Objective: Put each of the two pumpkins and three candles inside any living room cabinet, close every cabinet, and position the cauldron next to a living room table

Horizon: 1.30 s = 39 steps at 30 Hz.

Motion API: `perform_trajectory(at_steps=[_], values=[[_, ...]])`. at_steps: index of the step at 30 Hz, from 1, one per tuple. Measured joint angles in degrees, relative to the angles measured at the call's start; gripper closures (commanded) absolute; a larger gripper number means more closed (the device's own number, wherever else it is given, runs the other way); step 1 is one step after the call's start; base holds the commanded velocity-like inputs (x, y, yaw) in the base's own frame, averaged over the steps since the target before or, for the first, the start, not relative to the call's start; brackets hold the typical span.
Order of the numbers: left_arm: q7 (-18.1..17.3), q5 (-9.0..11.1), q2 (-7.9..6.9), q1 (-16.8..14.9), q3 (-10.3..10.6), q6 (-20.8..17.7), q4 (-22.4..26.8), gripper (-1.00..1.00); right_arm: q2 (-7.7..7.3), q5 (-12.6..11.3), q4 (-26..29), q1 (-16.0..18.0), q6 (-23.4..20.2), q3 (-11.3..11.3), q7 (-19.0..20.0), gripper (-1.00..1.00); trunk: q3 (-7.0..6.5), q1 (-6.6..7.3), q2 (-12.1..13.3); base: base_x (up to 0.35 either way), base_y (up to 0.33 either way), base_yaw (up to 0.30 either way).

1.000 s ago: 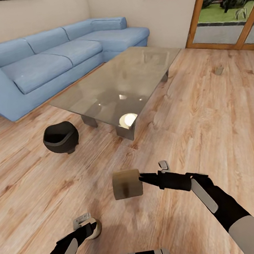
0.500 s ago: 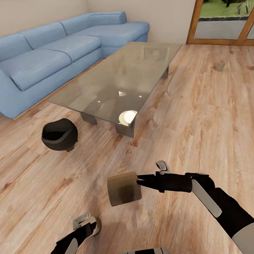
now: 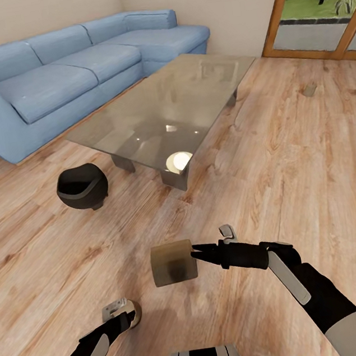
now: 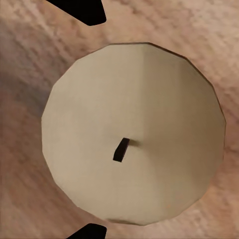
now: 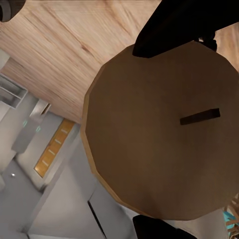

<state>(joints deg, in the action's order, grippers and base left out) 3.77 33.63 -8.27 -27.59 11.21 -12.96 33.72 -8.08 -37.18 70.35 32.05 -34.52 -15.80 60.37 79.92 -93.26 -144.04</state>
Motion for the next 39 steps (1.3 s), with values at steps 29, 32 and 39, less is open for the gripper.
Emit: perform_trajectory(at_steps=[29, 32, 39], values=[[-0.3, 0.0, 0.02, 0.0, 1.7, 0.0, 0.1, -1.0, -0.02, 0.1, -0.2, 0.0, 0.1, 0.0, -0.2, 1.0, 0.44, -0.05, 0.0, 0.024, 0.0, 0.0], [-0.3, 0.0, 0.0, 0.0, 1.7, 0.0, 0.1, -1.0, 0.01, 0.1, -0.2, 0.0, 0.0, 0.0, -0.2, 1.0, 0.44, -0.05, 0.0, 0.041, 0.0, 0.0], [-0.3, 0.0, 0.0, 0.0, 1.7, 0.0, 0.1, -1.0, -0.03, 0.1, -0.1, 0.0, 0.0, 0.0, -0.2, 1.0, 0.44, -0.05, 0.0, 0.005, 0.0, 0.0]])
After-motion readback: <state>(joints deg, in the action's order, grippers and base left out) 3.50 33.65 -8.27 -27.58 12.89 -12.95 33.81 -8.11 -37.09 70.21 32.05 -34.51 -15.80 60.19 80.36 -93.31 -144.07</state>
